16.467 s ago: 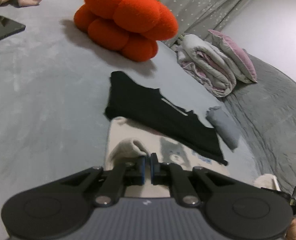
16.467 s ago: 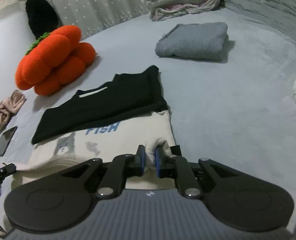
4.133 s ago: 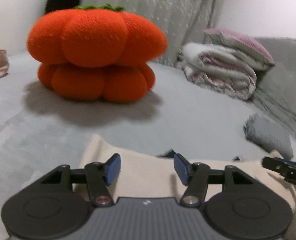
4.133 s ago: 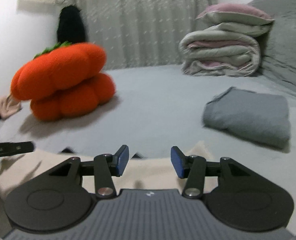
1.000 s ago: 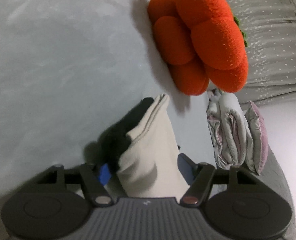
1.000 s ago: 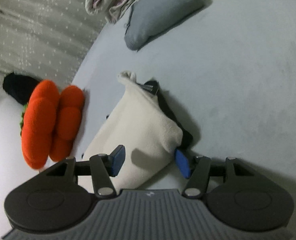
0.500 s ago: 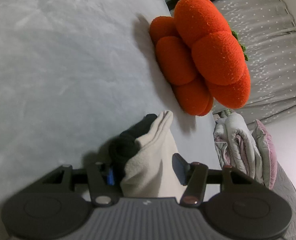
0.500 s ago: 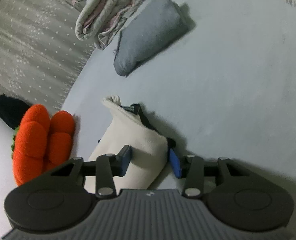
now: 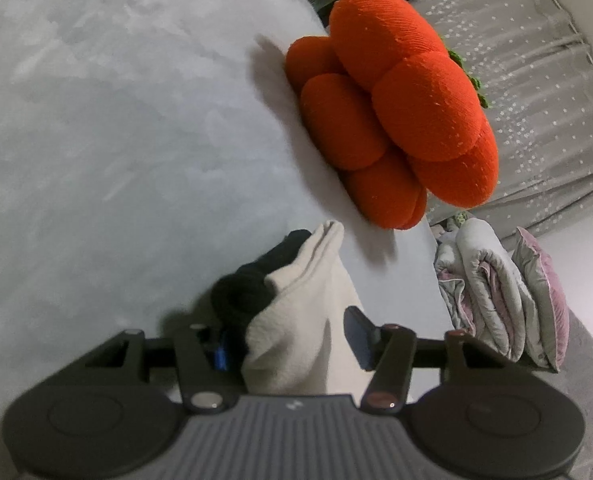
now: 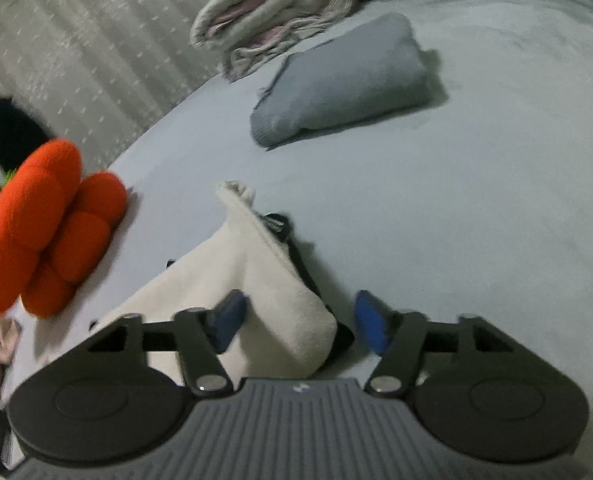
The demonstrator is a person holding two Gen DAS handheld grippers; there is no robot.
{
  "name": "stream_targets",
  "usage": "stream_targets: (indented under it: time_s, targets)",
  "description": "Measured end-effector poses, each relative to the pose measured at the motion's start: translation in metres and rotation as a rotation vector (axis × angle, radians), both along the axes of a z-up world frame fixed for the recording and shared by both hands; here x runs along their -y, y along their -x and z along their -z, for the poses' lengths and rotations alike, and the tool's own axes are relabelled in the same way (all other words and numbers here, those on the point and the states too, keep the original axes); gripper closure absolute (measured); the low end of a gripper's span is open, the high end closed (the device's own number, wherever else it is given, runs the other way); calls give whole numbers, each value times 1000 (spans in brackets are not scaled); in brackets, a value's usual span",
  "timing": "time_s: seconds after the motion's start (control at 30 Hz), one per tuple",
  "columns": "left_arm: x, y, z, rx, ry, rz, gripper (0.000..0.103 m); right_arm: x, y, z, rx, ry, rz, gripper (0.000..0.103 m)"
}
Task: Fold clothes
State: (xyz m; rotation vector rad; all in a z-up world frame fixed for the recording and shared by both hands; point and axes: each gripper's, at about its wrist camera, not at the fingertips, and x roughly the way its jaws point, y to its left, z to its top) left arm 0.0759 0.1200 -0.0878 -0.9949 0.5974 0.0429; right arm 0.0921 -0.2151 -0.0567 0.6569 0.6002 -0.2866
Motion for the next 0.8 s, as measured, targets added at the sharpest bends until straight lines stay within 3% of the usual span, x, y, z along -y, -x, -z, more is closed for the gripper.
stream_targets:
  time_s: [0.07, 0.17, 0.5, 0.8]
  targets:
    - [0, 0, 1, -8, -21, -4, 73, 1, 1, 0, 1, -6, -20, 65]
    - [-5, 1, 2, -13, 18, -13, 77, 1, 3, -6, -6, -14, -29, 75]
    - [-11, 25, -25, -13, 11, -9, 79, -4, 15, -29, -73, -40, -52, 78]
    - [-40, 59, -22, -70, 44, -11, 79, -22, 38, -37, -122, -53, -149, 77]
